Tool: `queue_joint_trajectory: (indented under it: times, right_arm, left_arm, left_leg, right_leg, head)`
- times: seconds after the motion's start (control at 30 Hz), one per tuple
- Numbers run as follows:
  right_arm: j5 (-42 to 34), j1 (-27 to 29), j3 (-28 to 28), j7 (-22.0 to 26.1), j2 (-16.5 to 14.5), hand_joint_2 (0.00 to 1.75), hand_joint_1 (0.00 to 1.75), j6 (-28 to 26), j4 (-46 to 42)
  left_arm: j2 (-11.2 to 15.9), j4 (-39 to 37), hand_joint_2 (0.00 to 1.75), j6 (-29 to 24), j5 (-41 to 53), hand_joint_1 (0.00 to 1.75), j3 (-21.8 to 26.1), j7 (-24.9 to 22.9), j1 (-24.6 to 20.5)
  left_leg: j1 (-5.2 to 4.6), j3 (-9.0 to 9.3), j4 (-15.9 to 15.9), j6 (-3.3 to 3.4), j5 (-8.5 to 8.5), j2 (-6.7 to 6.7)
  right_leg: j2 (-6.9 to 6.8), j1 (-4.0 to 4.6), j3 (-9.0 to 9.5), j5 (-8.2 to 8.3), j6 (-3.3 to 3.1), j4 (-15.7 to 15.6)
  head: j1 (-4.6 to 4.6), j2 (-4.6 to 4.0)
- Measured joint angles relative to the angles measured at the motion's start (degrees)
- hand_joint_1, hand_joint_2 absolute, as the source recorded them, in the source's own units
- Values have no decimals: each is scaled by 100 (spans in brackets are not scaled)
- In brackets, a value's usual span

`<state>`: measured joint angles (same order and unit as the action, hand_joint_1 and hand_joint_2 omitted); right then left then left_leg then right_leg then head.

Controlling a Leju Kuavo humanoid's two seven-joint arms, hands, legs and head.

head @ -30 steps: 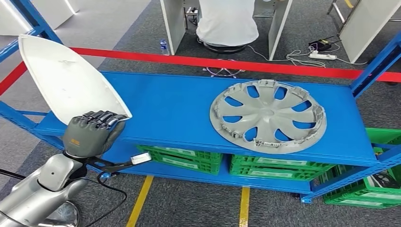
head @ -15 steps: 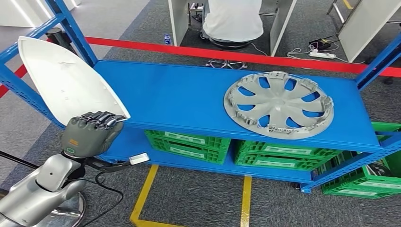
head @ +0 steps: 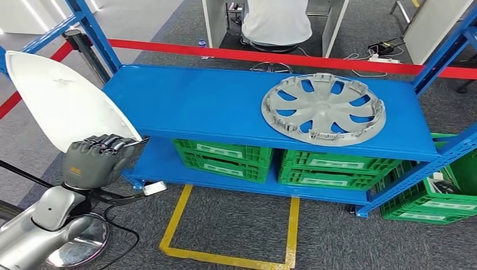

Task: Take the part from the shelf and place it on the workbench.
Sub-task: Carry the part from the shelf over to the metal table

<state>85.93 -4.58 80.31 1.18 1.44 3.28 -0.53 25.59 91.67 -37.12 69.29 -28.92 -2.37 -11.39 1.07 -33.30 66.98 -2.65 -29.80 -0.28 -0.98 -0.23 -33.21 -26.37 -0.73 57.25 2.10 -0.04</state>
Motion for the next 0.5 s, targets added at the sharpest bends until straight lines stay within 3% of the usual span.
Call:
queue_joint_trajectory:
  times: [0.07, 0.13, 0.2, 0.23, 0.27, 0.33, 0.37, 0.4, 0.43, 0.5]
  right_arm:
    - [2, -21, 11, 0, 0, 0, 0, -15, 0]
    - [2, -30, 28, 1, 0, 0, 0, -32, 0]
    - [-20, -17, 46, 5, 2, 0, 0, -76, -1]
    - [-37, -1, 62, 10, 3, 0, 0, -102, -1]
    - [-55, 17, 82, 11, 3, 0, 0, -121, 0]
    - [-93, 48, 129, 2, 3, 0, 0, -143, 2]
    - [-123, 57, 151, -4, 2, 0, 0, -158, 2]
    - [-167, 65, 174, -9, 2, 0, 0, -179, 3]
    - [-220, 71, 204, -9, 3, 0, 0, -206, 3]
    - [-325, 87, 280, -9, 9, 0, 0, -261, 3]
  left_arm:
    - [25, 52, 175, -1, -23, 175, 125, 33, 75]
    - [40, 94, 175, -2, -30, 175, 232, 56, 145]
    - [54, 120, 175, -2, -37, 175, 324, 81, 244]
    - [60, 135, 175, -2, -37, 175, 371, 96, 302]
    - [62, 153, 175, -2, -33, 175, 420, 108, 360]
    - [71, 190, 175, -2, -25, 175, 510, 121, 464]
    - [76, 200, 175, -2, -22, 175, 548, 122, 517]
    - [82, 208, 175, -2, -22, 175, 588, 123, 574]
    - [87, 212, 175, -2, -21, 175, 630, 124, 634]
    - [101, 247, 175, -2, -3, 175, 725, 125, 768]
  left_leg:
    - [-3, 473, -697, 36, 20, -2]
    - [-43, 611, -992, 127, -39, -5]
    - [-61, 518, -1032, 243, 55, 14]
    - [-61, 455, -1046, 303, 119, 28]
    - [-58, 379, -1063, 354, 189, 42]
    - [-74, 199, -1060, 416, 329, 49]
    - [-90, 102, -1056, 426, 404, 49]
    - [-106, 1, -1051, 429, 479, 48]
    - [-119, -98, -1045, 425, 550, 49]
    - [-135, -270, -1031, 404, 687, 49]
  right_leg:
    - [4, 7, -105, 57, 64, 70]
    - [1, 6, -159, 147, 143, 79]
    - [10, -16, -210, 183, 222, 81]
    - [26, -25, -258, 56, 250, 158]
    - [46, -29, -331, -179, 266, 332]
    - [74, -33, -498, -804, 278, 979]
    - [80, -33, -549, -994, 278, 1323]
    - [83, -32, -538, -1039, 276, 1570]
    - [84, -30, -451, -937, 269, 1648]
    - [86, -20, 2, -587, 235, 1246]
  head:
    - [-2, 0]
    - [-4, 0]
    - [-4, 0]
    - [-11, -1]
    - [-21, -1]
    - [-48, -1]
    - [-56, -1]
    - [-60, -1]
    - [-62, -1]
    - [-61, 0]
